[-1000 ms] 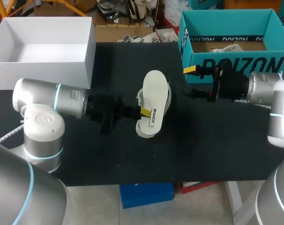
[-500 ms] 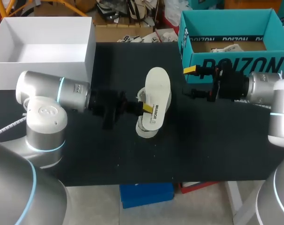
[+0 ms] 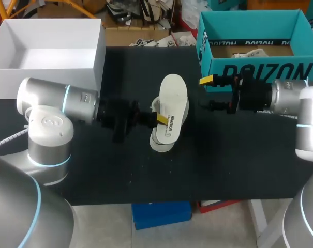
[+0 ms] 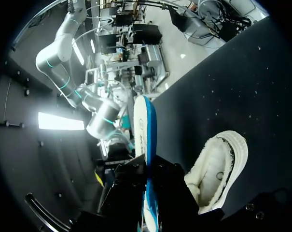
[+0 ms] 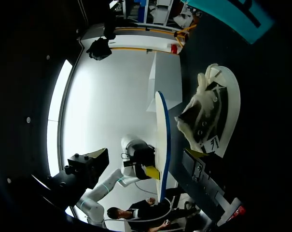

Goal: Take the shoe out of the shoebox, open the shoe tongue, remove and reinsert the insole, then place the shoe into the shoebox

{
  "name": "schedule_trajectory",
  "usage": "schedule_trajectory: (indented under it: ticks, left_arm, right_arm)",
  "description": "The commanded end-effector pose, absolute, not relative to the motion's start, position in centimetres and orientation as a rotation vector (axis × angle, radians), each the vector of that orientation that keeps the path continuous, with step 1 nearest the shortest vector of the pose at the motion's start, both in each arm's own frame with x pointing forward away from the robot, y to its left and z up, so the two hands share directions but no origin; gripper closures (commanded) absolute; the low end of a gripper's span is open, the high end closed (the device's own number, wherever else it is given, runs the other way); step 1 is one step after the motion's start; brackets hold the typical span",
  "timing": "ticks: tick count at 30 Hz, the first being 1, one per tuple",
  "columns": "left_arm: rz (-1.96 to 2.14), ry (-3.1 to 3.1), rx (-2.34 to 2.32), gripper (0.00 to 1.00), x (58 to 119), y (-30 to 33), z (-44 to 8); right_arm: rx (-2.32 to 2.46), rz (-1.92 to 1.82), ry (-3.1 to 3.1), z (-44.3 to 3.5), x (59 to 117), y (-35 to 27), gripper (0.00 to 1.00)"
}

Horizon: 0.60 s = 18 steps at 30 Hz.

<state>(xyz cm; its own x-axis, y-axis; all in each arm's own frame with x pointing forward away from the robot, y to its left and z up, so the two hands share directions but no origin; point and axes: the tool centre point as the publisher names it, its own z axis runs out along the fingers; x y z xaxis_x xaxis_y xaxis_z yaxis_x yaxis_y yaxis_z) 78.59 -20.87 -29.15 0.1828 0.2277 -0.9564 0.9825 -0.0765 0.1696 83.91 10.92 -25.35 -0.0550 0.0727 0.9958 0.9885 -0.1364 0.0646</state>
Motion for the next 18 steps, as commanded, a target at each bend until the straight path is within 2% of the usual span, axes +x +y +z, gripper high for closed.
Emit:
schedule_trajectory:
  ticks: [1,15,16,17,18]
  left_arm:
    - [-0.988,1.214,1.500,1.00,78.5,-21.0,-29.2]
    - [-0.988,1.214,1.500,1.00,78.5,-21.0,-29.2]
    - [-0.988,1.214,1.500,1.00,78.5,-21.0,-29.2]
    - [-0.988,1.214,1.500,1.00,78.5,-21.0,-29.2]
    - [-0.988,1.214,1.500,1.00,78.5,-21.0,-29.2]
  right_arm:
    - [-1.323,-1.290,-1.276,-25.7,85.1,11.9,0.00]
    - [-1.347,-1.270,-1.284,-27.4,84.8,14.1,0.00]
    - [-1.346,-1.271,-1.282,-27.6,84.8,14.4,0.03]
    - [-1.346,-1.270,-1.281,-27.7,84.8,14.6,0.15]
    - [-1.345,-1.269,-1.278,-27.8,84.8,14.8,0.15]
